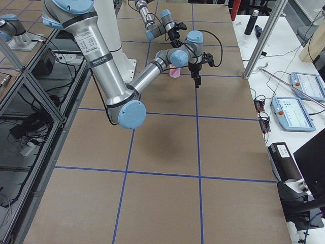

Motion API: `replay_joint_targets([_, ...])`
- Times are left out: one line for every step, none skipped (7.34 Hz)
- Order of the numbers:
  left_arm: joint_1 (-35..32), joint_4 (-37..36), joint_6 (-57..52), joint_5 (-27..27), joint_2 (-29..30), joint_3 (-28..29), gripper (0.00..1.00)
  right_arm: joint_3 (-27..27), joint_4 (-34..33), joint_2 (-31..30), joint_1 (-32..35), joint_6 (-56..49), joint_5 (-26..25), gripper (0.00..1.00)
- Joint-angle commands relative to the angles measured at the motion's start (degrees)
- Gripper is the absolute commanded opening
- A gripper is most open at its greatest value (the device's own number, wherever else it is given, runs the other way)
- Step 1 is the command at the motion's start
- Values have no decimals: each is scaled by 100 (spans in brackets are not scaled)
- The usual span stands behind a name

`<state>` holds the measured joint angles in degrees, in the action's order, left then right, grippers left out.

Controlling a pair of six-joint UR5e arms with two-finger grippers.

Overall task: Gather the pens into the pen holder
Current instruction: 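Lower the orange marker into the cup and open the left gripper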

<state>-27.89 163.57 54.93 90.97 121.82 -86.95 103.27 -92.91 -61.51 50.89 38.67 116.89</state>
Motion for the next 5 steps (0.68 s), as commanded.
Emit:
replay_joint_targets([12,0,53,17,0,-6,83,-9,1,8,17,-17,17,100])
replay_joint_targets([12,-52,53,70,8,-85,100,-17,1,8,131,-131,44,100])
replay_joint_targets([-84,-227,62,427,-18,-86,100,-44,-34,8,332,-410,218,100])
replay_joint_targets([-337,-725,53,787,-296,-199,100,-96,-87,-45,656,-778,550,100])
replay_joint_targets([-818,-1417,1,1478,-743,-565,100,-166,-79,-167,981,-1121,841,100])
